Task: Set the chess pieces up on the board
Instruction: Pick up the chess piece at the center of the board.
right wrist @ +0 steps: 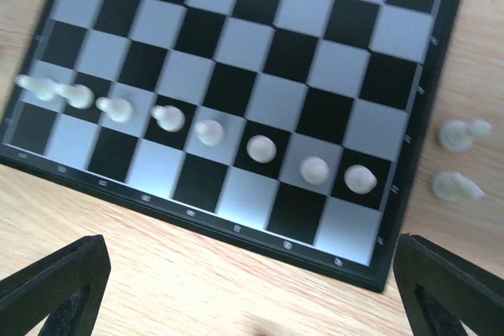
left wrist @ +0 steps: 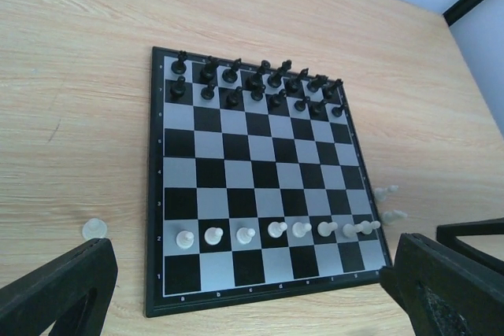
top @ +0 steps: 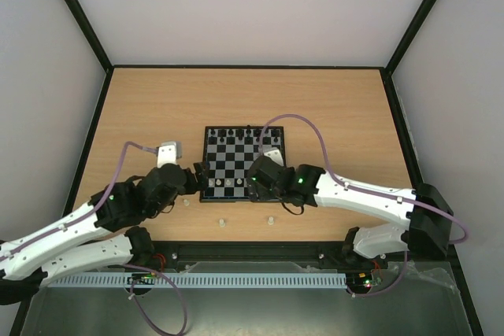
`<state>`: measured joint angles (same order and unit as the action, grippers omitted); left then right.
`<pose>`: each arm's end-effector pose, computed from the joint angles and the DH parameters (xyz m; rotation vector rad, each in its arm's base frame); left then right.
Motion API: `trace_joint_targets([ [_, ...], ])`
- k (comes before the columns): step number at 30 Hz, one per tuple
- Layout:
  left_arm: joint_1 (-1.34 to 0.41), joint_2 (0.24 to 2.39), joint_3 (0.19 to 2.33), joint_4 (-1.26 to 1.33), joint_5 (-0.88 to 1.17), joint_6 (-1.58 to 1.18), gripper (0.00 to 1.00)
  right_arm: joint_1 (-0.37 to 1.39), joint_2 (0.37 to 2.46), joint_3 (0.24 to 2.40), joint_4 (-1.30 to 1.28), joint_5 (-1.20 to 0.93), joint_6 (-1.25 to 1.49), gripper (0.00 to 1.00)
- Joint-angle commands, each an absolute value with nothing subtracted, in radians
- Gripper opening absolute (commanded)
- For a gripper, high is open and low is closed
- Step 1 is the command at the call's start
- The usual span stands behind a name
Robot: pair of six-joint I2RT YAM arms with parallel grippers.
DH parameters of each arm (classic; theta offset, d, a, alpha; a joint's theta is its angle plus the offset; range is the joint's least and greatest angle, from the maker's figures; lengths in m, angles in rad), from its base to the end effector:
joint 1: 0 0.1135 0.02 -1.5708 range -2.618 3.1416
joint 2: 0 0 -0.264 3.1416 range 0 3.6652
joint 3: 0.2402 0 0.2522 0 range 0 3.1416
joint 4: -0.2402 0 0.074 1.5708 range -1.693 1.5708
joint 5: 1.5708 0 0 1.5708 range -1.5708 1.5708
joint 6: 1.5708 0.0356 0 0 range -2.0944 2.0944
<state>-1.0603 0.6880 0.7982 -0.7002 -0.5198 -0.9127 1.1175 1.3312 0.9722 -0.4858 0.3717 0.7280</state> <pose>0.0839 -0.1136 0.3094 -0.1436 2.1337 -0.6323 0.1338 0.2451 0.2599 -0.2940 2.3696 0.4509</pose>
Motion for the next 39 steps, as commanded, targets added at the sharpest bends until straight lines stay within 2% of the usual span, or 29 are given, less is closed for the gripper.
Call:
trace_joint_targets([
  [1,-1.065,0.748,0.778,-0.643,-0.515,-0.893,0.99,1.100,1.270,0.889,-0.519,0.413,0.795,0.98],
  [4,-1.064,0.769,0.767,-0.645,-0.515,-0.895,0.99,1.097,1.228,0.840,-0.511,0.394,0.813,0.85],
  [8,-1.064,0.756,0.744,-0.665,-0.504,-0.912,1.00,1.097,1.177,0.768,-0.505,0.355,0.832,0.81],
  [39,-1.063,0.706,0.677,-0.661,-0.495,-0.950,0.99,1.097,1.206,0.696,-0.429,0.270,0.815,0.85],
])
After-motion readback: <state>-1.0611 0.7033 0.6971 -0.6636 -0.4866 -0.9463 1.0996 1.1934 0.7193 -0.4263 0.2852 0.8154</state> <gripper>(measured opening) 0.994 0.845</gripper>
